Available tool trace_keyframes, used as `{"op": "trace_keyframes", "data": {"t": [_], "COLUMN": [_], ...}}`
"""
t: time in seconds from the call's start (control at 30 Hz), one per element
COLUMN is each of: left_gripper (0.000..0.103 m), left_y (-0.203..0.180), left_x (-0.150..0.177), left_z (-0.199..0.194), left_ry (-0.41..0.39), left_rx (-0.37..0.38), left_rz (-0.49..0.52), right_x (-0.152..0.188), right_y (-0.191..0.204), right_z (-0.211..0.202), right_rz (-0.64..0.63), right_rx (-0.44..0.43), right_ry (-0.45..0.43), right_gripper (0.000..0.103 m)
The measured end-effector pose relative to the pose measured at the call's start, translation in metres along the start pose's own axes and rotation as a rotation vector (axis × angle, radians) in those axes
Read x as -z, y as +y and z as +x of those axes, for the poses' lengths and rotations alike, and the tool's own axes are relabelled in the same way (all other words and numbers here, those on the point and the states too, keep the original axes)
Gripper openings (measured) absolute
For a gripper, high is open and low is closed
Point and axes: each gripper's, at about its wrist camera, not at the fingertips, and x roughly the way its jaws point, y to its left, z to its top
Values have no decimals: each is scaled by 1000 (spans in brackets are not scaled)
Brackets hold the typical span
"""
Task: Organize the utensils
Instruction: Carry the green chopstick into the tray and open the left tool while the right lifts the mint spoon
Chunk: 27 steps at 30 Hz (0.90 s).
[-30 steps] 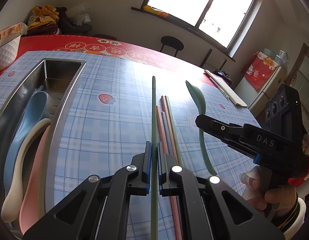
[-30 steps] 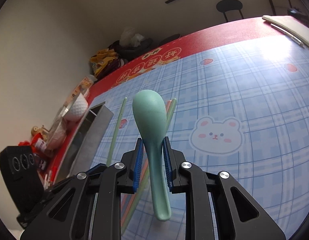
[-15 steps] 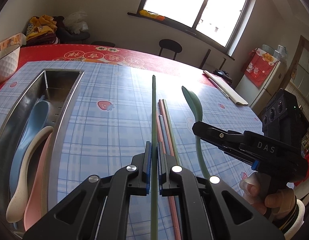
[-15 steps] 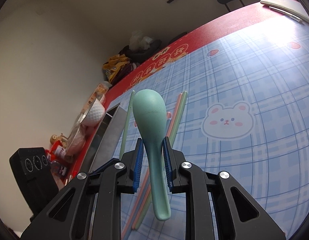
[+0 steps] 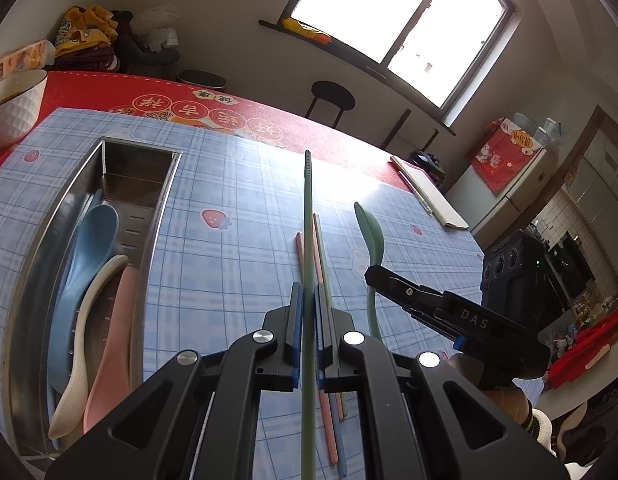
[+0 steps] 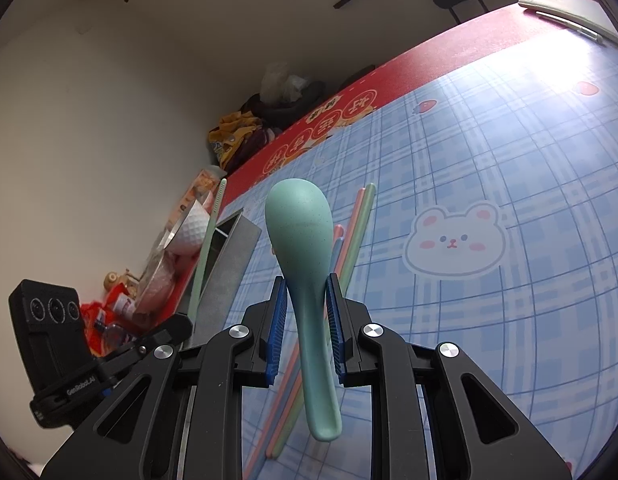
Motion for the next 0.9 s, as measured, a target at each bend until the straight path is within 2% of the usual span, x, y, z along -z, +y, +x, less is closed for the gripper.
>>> {"op": "trace_keyframes", "data": {"t": [0.1, 0.17, 0.4, 0.5, 0.77, 0.9], "left_gripper": [6, 6, 6, 6, 6, 6], "left_y": [7, 17, 61, 70, 84, 84], "left_x": [-13, -21, -34, -32, -27, -22], "left_z": [-16, -26, -40, -36, -25, -19], "left_ry": [-3, -6, 13, 48, 95, 127], "left_rx": [-14, -50, -269, -339, -446, -474], "left_rz": [7, 12, 43, 75, 128, 157], "right_x": [0, 0, 0, 1, 1, 1], "right_y": [0, 0, 0, 0, -2, -1], "right_z": [0, -1, -1, -2, -4, -5], "right_rz": [2, 3, 2, 1, 8, 5], "right_rx": [-1, -1, 1, -1, -2, -3], "right_ry": [-1, -2, -4, -4, -6, -4], "right_gripper": [20, 20, 20, 20, 20, 20]}}
